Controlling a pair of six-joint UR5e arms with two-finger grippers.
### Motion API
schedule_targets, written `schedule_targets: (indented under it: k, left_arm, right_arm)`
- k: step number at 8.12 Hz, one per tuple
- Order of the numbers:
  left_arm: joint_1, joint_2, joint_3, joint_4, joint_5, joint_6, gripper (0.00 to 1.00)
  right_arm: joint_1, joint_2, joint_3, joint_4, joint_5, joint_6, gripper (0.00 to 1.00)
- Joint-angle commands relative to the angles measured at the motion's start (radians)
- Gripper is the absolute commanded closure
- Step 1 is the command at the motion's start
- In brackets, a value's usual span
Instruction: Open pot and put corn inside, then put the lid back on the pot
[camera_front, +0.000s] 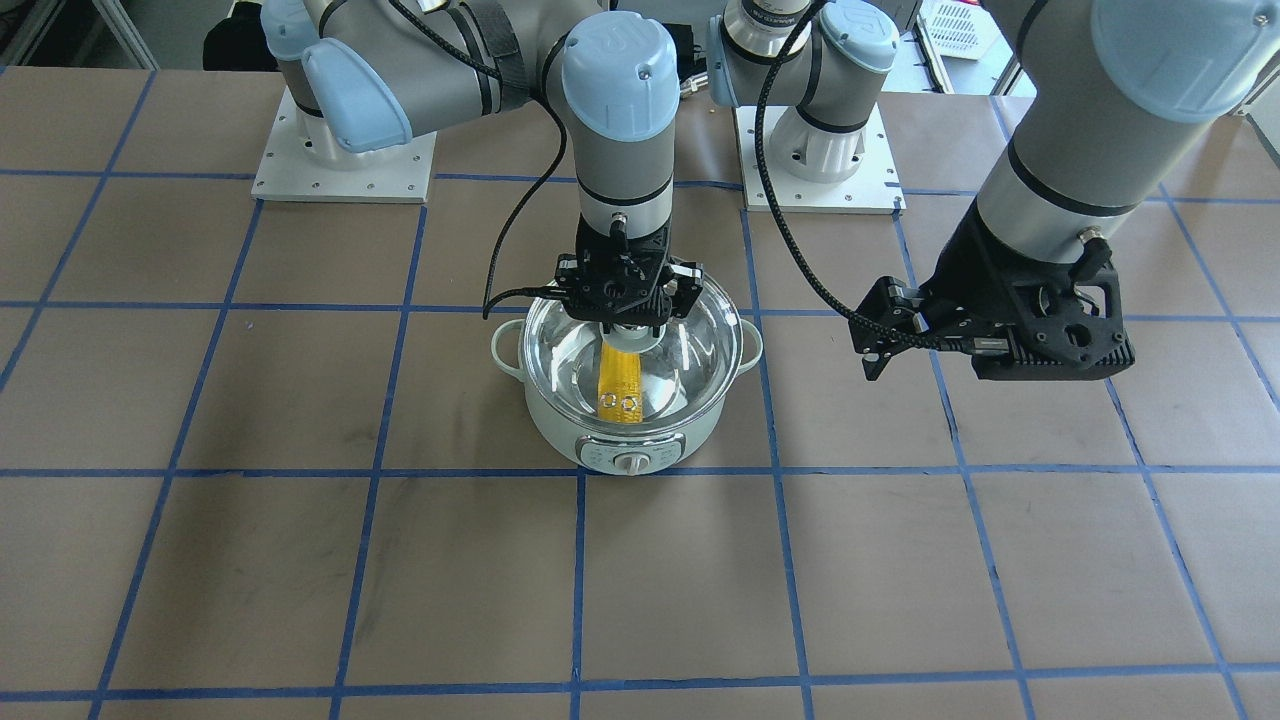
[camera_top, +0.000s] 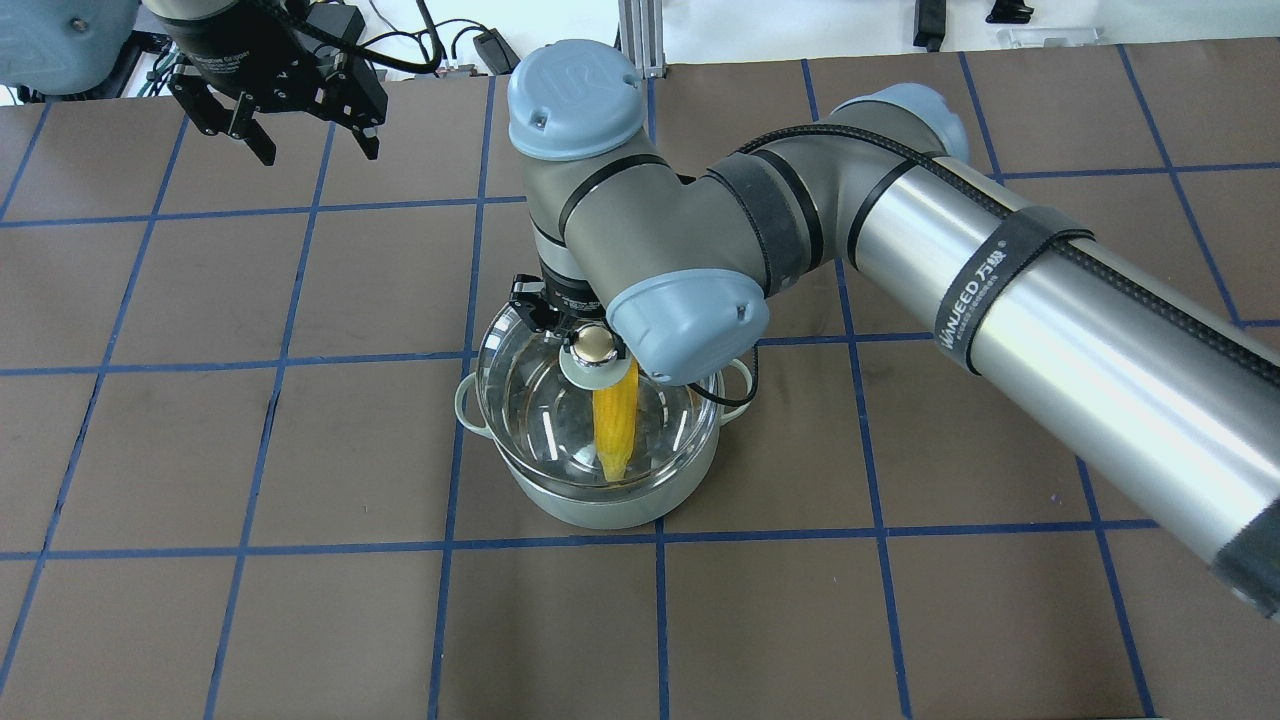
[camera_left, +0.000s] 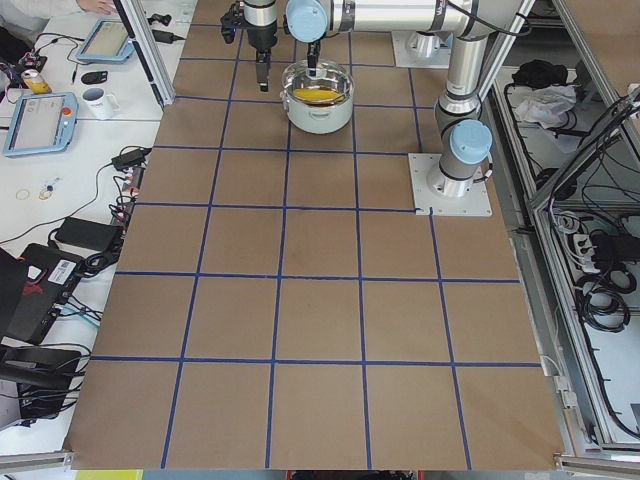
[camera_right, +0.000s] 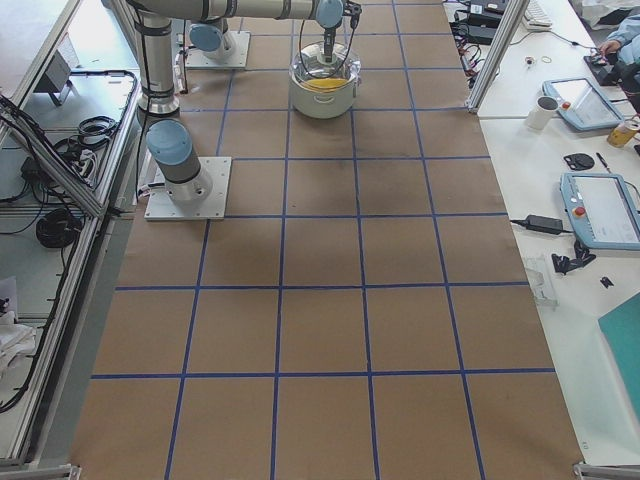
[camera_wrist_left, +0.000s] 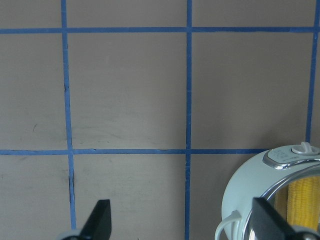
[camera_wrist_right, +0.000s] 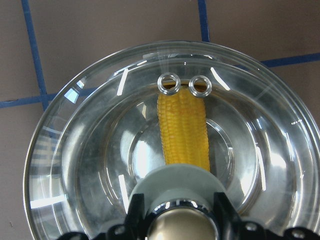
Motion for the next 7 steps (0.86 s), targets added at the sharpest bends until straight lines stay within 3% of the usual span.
schedule_targets:
  k: [1, 7]
  left_arm:
    - [0.0, 0.0, 0.0, 0.001, 0.0, 0.001, 0.0]
    - [0.0, -0.002, 0.001, 0.001, 0.008, 0.001, 0.0]
  right_arm:
    - [0.0, -0.006, 0.0, 0.036, 0.003, -0.01, 1.0]
    - [0.0, 0.002, 0.002, 0.041, 0.003, -0.01, 0.95]
